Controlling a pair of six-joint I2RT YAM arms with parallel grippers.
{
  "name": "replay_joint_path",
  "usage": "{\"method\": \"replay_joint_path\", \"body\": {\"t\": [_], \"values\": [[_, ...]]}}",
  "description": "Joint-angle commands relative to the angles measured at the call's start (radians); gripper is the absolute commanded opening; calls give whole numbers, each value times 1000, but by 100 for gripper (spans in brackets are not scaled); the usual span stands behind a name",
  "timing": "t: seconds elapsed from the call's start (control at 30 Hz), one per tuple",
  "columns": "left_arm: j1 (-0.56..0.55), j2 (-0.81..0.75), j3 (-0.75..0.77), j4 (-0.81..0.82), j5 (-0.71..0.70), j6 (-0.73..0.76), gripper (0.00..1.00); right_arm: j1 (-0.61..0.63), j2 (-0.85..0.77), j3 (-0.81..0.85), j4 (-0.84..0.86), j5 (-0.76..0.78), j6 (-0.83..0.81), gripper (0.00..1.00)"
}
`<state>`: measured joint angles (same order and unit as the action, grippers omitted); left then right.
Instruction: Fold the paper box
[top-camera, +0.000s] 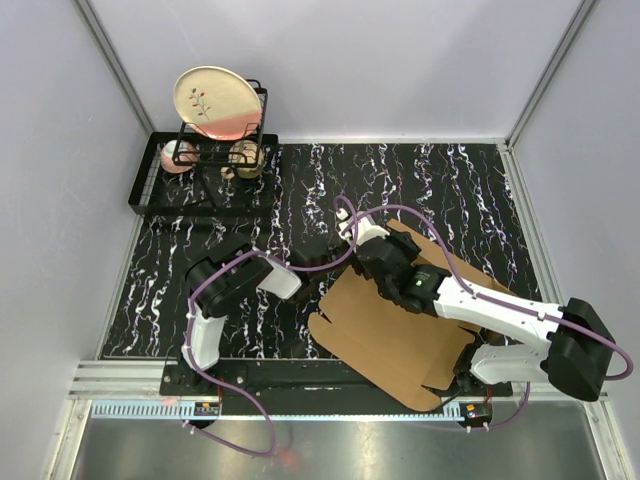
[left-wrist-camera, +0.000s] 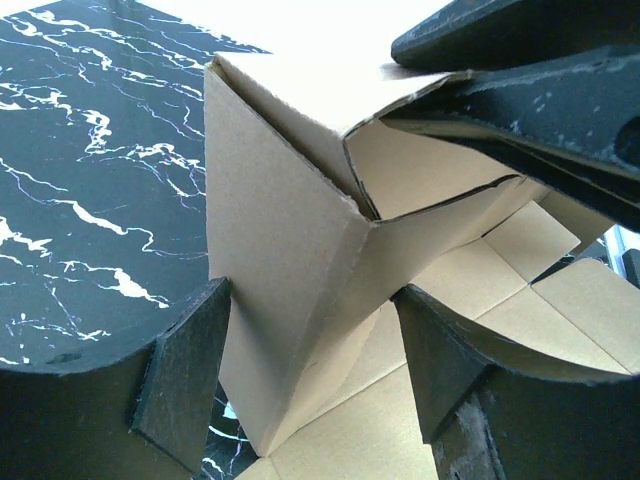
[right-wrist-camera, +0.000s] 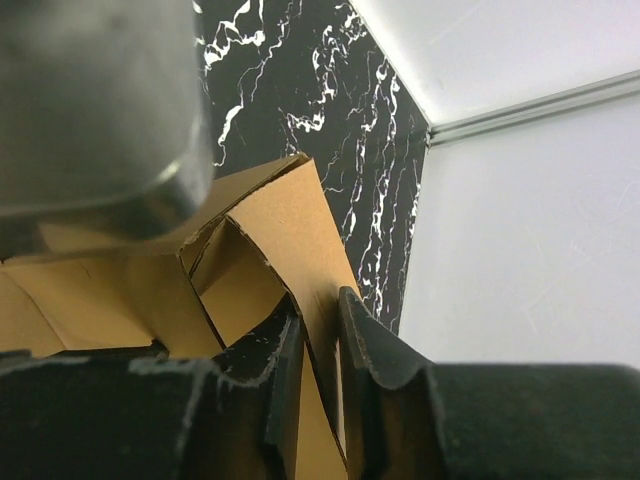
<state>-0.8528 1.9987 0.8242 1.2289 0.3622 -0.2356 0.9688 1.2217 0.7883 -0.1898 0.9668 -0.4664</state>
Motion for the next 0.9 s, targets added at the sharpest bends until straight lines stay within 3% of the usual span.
{"method": "replay_joint_path", "body": {"t": [0.0, 0.17, 0.4, 0.7, 0.87], "values": [[-3, -20, 16, 439, -55, 25, 69, 33, 29, 55, -147, -69, 182, 27], [-3, -26, 9, 439, -42, 33, 66, 36, 6, 77, -188, -45, 216, 40], [-3, -29, -2, 439, -32, 41, 63, 44, -40, 112, -229, -27, 232, 43], [-3, -31, 4, 439, -28, 35, 63, 42, -33, 92, -234, 33, 215, 32], [-3, -23, 18, 439, -28, 27, 64, 42, -4, 89, -217, 76, 198, 17]]}}
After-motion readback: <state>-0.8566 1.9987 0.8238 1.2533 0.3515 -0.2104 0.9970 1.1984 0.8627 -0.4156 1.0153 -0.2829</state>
